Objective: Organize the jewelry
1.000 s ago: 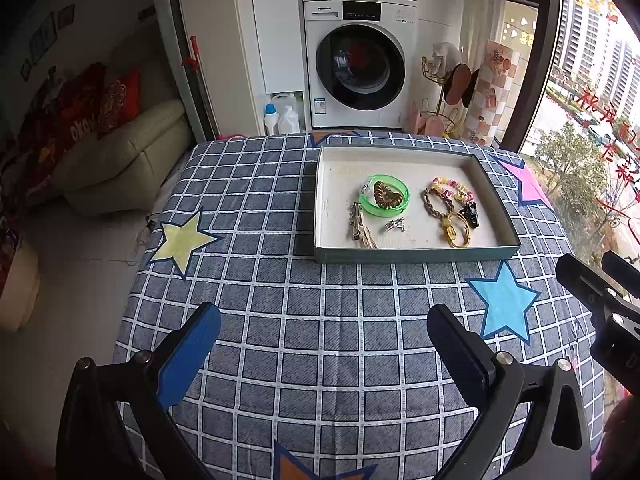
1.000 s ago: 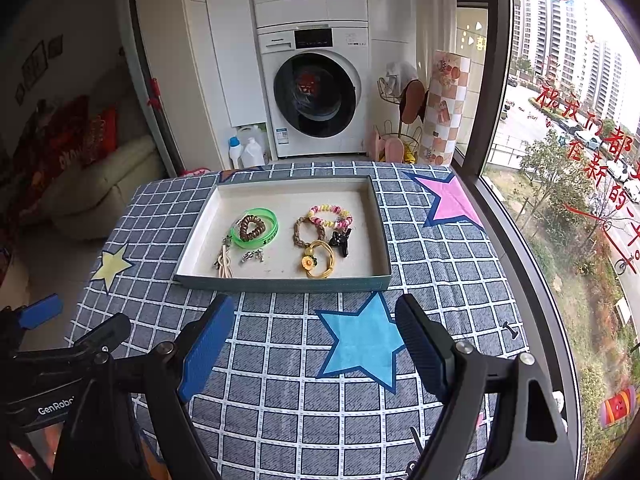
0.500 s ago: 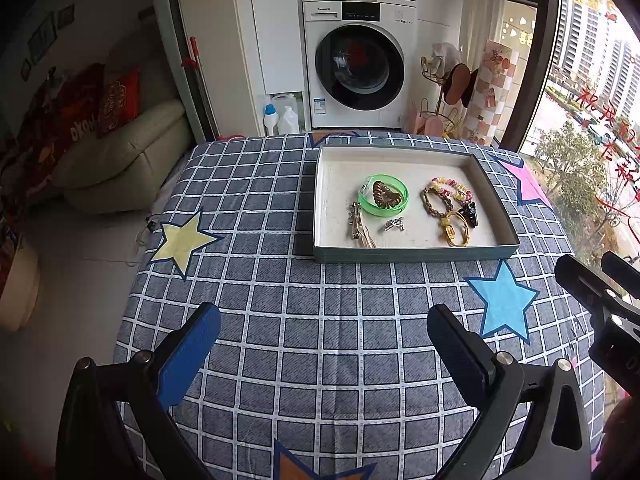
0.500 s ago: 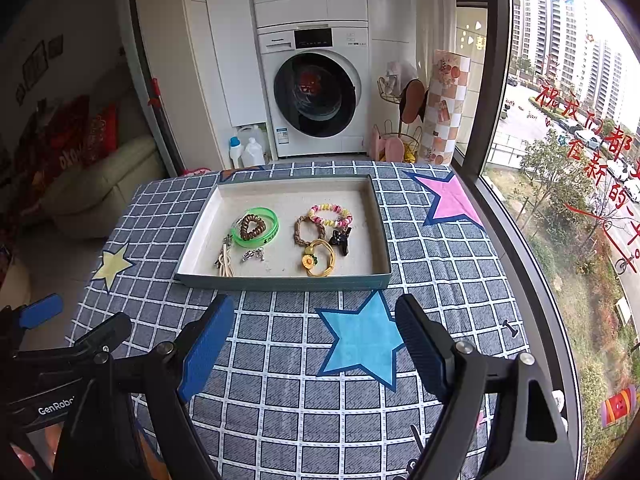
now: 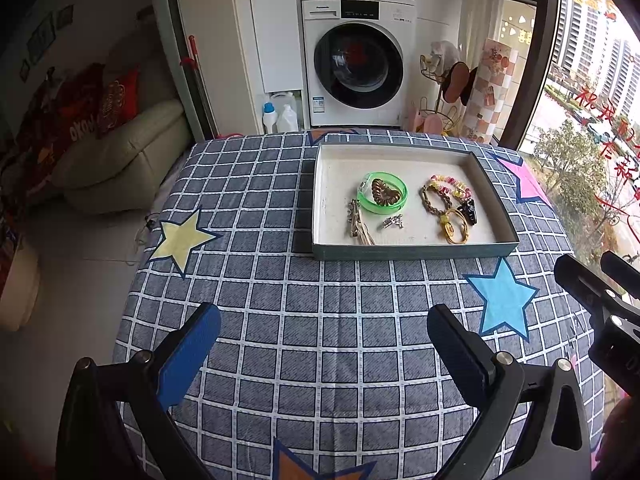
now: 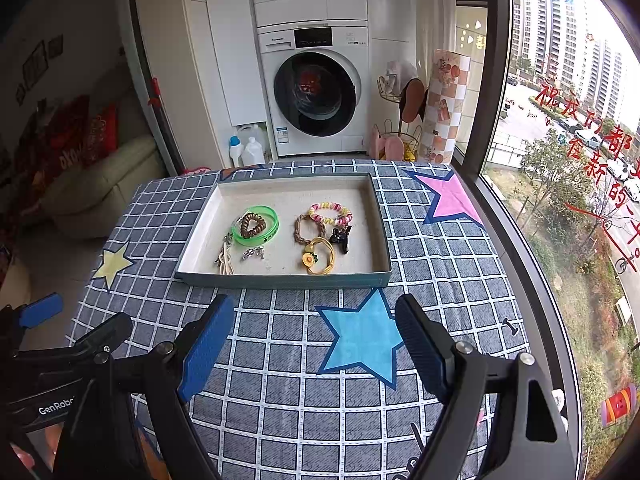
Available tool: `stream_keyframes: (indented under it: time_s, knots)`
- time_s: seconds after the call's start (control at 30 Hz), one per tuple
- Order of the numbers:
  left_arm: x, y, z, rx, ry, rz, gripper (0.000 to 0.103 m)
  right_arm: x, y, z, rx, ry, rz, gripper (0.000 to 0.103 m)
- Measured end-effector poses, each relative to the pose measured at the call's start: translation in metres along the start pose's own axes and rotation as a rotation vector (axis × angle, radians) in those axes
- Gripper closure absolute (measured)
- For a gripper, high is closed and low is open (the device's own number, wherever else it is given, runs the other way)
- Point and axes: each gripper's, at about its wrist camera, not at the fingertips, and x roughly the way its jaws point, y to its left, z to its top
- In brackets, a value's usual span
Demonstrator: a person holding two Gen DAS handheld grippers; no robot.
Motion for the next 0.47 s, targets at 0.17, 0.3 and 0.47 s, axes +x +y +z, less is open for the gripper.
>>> stream_keyframes:
  time_s: [0.17, 0.3, 0.47]
  knots:
    - [0.0002, 0.0002, -0.0011, -0.003, 0.001, -0.010, 0.000, 0.0000, 0.0003, 0.0002, 0.001, 0.000, -0.001, 0.018]
    - [0.0001, -0.0006, -0.0023, 0.006, -0.007, -0.009, 0.000, 0.0001, 0.0004, 0.0006, 0.001, 0.000, -0.001, 0.018]
    - [0.0015, -0.0014, -0.0012, 0.007, 0.000, -0.012, 0.000, 0.0001, 0.0005, 0.0005, 0.001, 0.001, -0.002, 0.018]
